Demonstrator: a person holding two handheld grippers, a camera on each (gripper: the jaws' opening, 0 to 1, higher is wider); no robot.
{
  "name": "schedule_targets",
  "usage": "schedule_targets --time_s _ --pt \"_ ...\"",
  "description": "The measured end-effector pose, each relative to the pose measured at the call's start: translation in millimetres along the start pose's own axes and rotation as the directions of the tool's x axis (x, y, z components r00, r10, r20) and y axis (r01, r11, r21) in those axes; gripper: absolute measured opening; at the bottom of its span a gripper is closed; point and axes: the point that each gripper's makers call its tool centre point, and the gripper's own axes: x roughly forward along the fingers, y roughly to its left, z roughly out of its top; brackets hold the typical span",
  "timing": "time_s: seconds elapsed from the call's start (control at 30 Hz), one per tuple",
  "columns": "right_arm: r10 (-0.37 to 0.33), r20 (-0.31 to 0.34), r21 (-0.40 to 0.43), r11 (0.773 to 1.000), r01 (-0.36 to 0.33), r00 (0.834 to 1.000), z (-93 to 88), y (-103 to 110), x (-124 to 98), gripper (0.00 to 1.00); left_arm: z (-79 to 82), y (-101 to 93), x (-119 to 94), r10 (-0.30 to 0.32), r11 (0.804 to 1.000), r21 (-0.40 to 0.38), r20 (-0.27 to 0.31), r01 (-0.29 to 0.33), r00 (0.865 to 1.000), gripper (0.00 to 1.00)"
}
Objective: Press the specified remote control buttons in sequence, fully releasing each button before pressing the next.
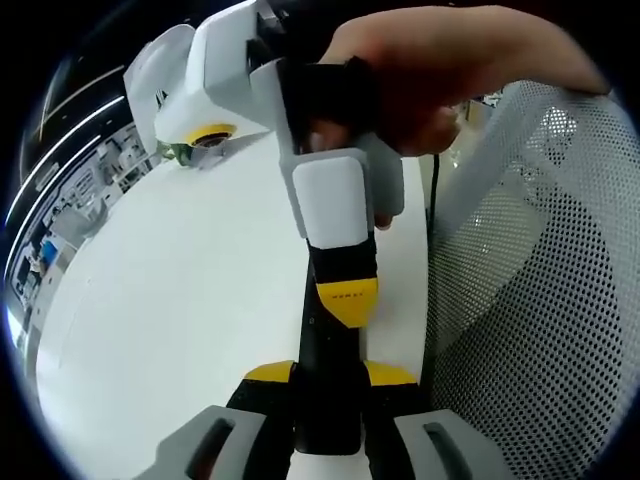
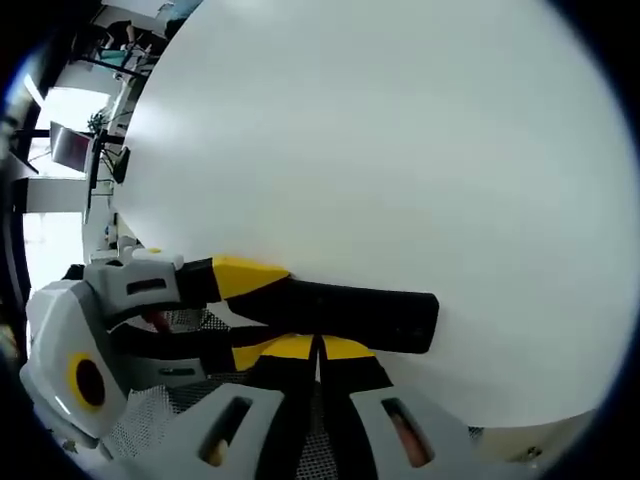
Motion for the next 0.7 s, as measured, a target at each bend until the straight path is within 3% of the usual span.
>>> schedule_targets --time_s 0.13,0.2,0.37,0.53,0.7 --pt "-0.01 0.027 0.021 1.0 0.009 1.0 2.6 -6.2 -5.1 0.0 0.1 0.1 -0.2 0.003 1.0 -0.001 -0.012 -0.003 1.0 0.24" --pt "0.014 0.048 0.029 0.999 -0.015 0.999 4.3 -2.4 -9.0 0.0 -1.7 2.7 -1.0 0.017 0.999 -0.037 -0.034 -0.018 0.999 0.24" --pt "0.094 0.197 -0.006 0.996 -0.094 0.976 26.6 15.9 -28.1 0.0 -7.4 14.6 -1.2 0.051 0.988 -0.143 -0.055 -0.059 0.997 0.24" --pt "0.079 0.332 -0.069 0.996 -0.06 0.94 47.1 16.2 -45.7 0.0 -10.9 21.4 -3.1 0.076 0.981 -0.172 -0.068 -0.087 0.995 0.24" --pt "0.047 0.365 -0.107 0.994 -0.008 0.93 54.3 17.3 -42.1 0.0 -16.6 37.3 -6.5 0.131 0.955 -0.256 -0.09 -0.15 0.987 0.24"
